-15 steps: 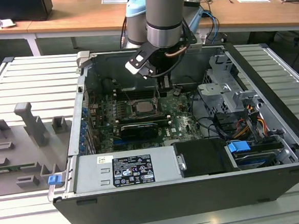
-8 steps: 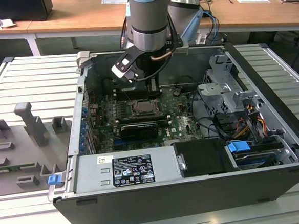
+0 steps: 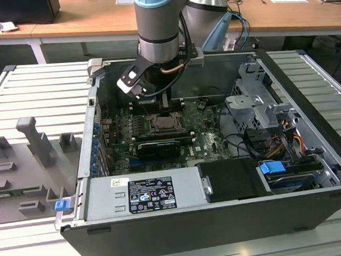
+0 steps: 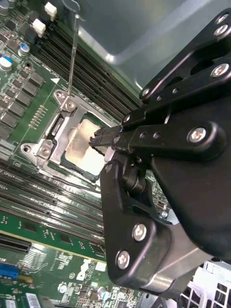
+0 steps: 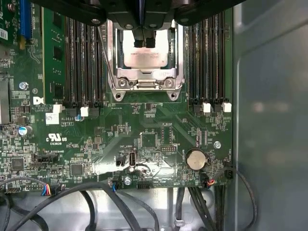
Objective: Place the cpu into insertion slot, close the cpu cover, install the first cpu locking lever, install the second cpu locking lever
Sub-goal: 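Close the cpu cover, then install the first cpu locking lever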
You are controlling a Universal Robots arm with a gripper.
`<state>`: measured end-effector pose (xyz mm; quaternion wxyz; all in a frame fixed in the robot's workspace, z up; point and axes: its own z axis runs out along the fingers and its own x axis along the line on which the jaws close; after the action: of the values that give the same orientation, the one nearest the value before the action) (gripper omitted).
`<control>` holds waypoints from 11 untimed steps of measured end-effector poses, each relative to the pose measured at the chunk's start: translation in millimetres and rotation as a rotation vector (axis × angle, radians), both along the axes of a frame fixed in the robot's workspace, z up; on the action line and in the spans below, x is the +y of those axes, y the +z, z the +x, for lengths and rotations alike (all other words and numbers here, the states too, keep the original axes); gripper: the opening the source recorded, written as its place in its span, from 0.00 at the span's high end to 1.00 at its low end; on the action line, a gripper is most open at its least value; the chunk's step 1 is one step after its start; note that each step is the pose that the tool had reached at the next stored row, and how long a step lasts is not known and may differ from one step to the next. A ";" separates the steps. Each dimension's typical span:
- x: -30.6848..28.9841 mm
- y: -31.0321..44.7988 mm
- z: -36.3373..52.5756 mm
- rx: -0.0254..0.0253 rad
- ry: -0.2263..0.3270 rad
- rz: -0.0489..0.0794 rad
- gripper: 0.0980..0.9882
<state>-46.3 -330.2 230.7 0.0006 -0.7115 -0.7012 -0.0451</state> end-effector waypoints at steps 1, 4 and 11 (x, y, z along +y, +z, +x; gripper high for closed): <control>0.0 0.0 -0.5 0.0000 0.000 0.000 0.99; 0.0 0.0 -1.8 0.0000 0.000 0.000 0.99; 0.0 3.2 -2.9 -0.0002 0.000 -0.001 0.99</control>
<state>-49.2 -330.2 233.9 0.0002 -0.7115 -0.7013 -0.0449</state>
